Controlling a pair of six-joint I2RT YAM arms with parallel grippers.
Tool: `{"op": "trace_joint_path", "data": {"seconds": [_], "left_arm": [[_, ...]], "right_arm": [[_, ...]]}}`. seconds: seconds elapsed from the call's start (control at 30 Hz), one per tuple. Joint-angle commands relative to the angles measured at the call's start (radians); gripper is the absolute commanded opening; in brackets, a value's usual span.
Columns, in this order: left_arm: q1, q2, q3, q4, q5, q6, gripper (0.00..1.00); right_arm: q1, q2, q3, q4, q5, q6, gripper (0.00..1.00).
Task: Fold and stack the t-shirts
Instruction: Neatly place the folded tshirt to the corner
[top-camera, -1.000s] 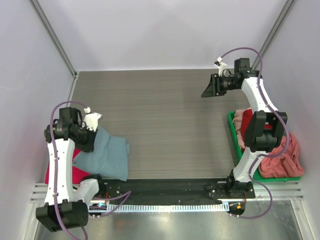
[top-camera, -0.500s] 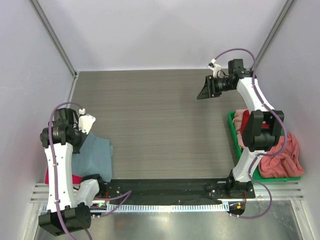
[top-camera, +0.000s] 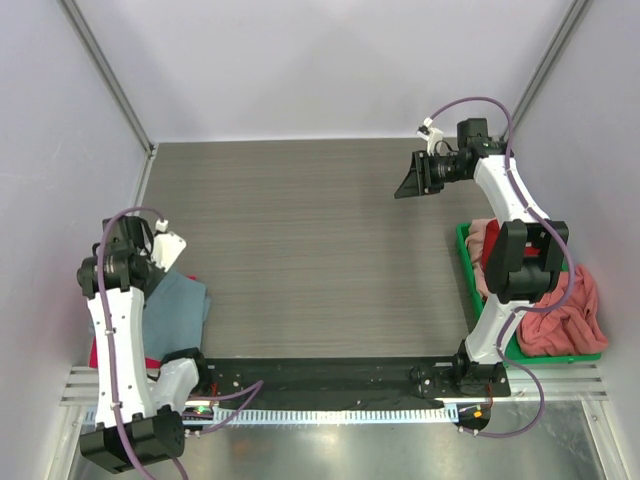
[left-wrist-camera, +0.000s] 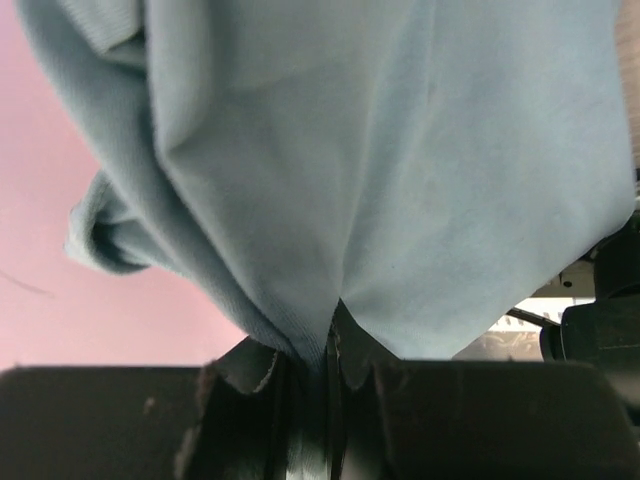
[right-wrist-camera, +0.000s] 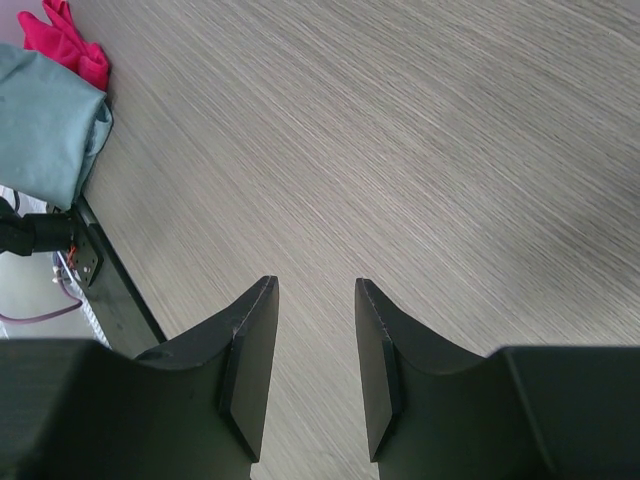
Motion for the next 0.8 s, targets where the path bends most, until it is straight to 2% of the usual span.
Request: {"op": "trace_joint_path", "data": {"seconds": [0.0,0.23,0.6,0.77], "left_arm": [[0.018,-0.015,-0.066,-0.306,-0.094,0.037,0.0],[0.037,-0.02,-0.181,-0.209,-0.147,-0.023,0.01],[0.066,0.014,-0.33,0.091,-0.279,-0.048,0.01],[0.086,0.084,-0.295,0.214,-0.258,-0.064,0.01]], "right_arm": [[0.006,0.004,0.017,0.029,-0.012,0.006,0.42],[0.006,0.005,0.017,0.032,-0.015,0.009,0.42],[0.039,0.018,0.029,0.041,-0.014,0.02,0.42],[0.052,0.024,0.026,0.05,-0.004,0.025,0.42]]}}
